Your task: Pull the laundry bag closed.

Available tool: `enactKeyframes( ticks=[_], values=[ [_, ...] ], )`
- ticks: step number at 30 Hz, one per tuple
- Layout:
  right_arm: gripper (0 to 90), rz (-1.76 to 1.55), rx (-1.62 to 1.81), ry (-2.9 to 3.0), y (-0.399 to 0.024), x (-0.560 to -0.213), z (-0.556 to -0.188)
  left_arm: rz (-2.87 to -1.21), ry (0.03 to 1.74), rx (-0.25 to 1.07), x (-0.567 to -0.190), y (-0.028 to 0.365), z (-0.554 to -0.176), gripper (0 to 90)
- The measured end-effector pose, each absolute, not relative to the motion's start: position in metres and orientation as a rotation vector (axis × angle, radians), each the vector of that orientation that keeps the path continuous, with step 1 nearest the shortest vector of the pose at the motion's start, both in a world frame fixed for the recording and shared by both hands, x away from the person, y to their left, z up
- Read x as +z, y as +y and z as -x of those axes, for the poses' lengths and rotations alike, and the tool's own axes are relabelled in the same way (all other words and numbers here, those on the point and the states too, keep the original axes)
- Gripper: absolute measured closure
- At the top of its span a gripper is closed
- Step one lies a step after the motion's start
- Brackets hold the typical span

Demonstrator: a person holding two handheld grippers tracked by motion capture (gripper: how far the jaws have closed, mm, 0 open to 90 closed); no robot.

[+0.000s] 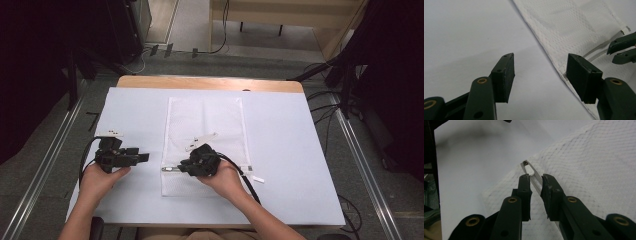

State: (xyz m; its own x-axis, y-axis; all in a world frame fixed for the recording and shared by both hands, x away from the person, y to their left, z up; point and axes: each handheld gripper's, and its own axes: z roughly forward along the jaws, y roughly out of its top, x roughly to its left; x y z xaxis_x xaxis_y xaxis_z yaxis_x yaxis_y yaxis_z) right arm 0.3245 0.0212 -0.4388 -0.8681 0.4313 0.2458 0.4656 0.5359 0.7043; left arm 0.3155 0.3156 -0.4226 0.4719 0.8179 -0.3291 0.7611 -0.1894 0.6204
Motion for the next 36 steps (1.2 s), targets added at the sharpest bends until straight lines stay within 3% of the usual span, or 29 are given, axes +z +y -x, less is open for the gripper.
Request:
enactKeyframes(
  ticks=[36],
  values=[
    [80.7, 0.792, -1.191, -2.689, 0.062, -0.459, -0.339, -1.967, 1.309, 0.098, -0.422, 0.317, -0.316, 40.2]
  ],
)
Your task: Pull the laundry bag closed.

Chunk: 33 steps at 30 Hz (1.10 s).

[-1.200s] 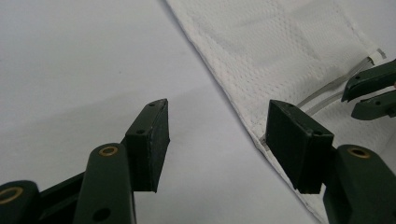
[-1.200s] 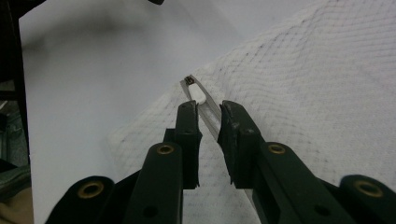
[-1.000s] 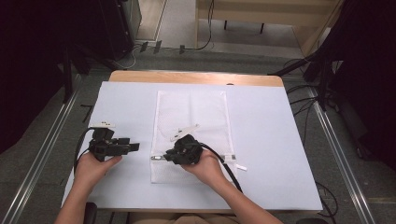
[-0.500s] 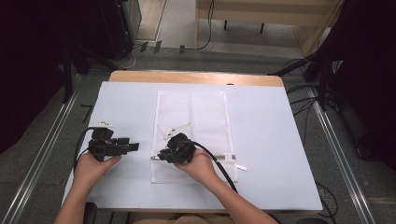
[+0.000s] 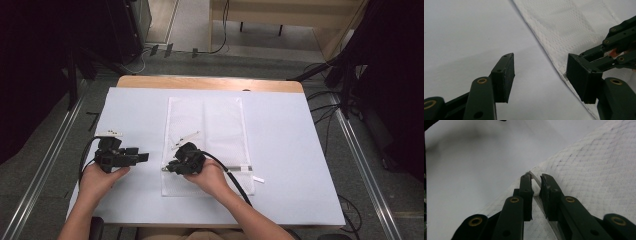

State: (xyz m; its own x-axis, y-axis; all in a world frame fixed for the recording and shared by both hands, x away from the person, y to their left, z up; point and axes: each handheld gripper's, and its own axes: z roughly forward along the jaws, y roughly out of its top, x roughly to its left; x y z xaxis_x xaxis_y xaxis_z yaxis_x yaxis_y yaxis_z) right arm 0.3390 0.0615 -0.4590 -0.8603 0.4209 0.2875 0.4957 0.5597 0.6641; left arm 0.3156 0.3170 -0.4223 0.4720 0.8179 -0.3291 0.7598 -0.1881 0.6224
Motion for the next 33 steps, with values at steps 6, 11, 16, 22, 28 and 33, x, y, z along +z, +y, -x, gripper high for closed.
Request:
enactKeyframes(
  ticks=[6, 11, 16, 22, 28, 33],
  values=[
    [81.1, 0.803, -1.176, -2.679, 0.065, -0.461, -0.340, -1.971, 1.307, 0.101, -0.422, 0.318, -0.316, 40.2],
    [81.0, 0.793, -1.165, -2.682, 0.068, -0.463, -0.340, -1.971, 1.307, 0.100, -0.422, 0.318, -0.316, 40.2],
    [83.6, 0.783, -1.157, -2.690, 0.069, -0.466, -0.339, -1.969, 1.308, 0.100, -0.422, 0.318, -0.316, 40.2],
    [86.7, 0.753, -1.170, -2.704, 0.071, -0.464, -0.336, -1.972, 1.307, 0.100, -0.422, 0.318, -0.316, 40.2],
    [85.9, 0.742, -1.171, -2.723, 0.074, -0.466, -0.334, -1.971, 1.307, 0.100, -0.422, 0.318, -0.316, 40.2],
    [84.8, 0.748, -1.184, -2.727, 0.076, -0.467, -0.332, -1.970, 1.309, 0.102, -0.422, 0.318, -0.316, 40.3]
  ],
)
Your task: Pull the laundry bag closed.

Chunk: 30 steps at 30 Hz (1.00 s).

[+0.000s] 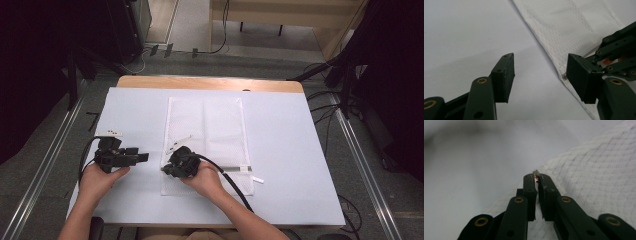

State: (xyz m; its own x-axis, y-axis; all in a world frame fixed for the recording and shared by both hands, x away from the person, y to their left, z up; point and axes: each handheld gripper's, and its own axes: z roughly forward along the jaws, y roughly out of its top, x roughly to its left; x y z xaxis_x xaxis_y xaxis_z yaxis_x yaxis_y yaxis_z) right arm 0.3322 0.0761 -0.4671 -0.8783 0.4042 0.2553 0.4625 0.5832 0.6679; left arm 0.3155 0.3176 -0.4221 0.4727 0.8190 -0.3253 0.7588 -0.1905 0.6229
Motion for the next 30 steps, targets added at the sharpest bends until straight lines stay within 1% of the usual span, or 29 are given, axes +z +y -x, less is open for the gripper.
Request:
enactKeyframes(
  ticks=[3, 12, 16, 19, 23, 30],
  values=[
    [83.7, 0.745, -1.202, -2.739, 0.079, -0.468, -0.330, -1.968, 1.311, 0.100, -0.422, 0.317, -0.315, 40.3],
    [87.4, 0.720, -1.239, -2.808, 0.082, -0.469, -0.323, -1.970, 1.304, 0.100, -0.422, 0.318, -0.315, 41.2],
    [88.0, 0.725, -1.220, -2.790, 0.081, -0.468, -0.326, -1.972, 1.299, 0.094, -0.422, 0.318, -0.314, 41.9],
    [88.0, 0.736, -1.215, -2.757, 0.079, -0.466, -0.329, -1.979, 1.279, 0.101, -0.422, 0.317, -0.313, 43.0],
    [88.0, 0.728, -1.230, -2.747, 0.075, -0.461, -0.333, -2.006, 1.244, 0.076, -0.425, 0.312, -0.312, 46.0],
    [88.0, 0.727, -1.232, -2.732, 0.073, -0.454, -0.335, -2.040, 1.176, 0.042, -0.427, 0.306, -0.310, 48.4]
  ],
)
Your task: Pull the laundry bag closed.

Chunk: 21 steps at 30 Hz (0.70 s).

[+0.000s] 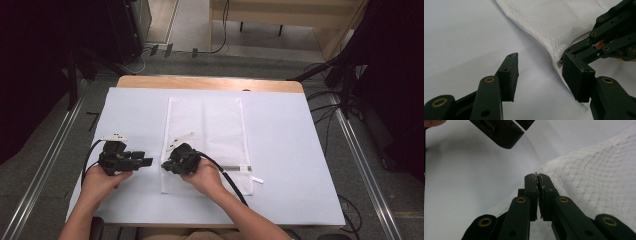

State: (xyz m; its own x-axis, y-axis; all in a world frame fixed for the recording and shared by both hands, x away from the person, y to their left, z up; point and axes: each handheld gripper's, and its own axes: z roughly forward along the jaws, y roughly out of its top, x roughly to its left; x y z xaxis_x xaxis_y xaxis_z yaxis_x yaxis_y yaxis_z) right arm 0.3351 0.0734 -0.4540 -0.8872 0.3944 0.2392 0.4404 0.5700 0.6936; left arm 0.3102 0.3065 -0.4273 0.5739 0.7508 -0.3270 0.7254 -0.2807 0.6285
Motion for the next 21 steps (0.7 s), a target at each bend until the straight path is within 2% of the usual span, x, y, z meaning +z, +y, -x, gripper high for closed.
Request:
enactKeyframes(
  ticks=[21],
  values=[
    [88.0, 0.718, -1.276, -2.713, 0.068, -0.436, -0.337, -2.155, 1.067, -0.062, -0.440, 0.279, -0.308, 51.9]
  ],
)
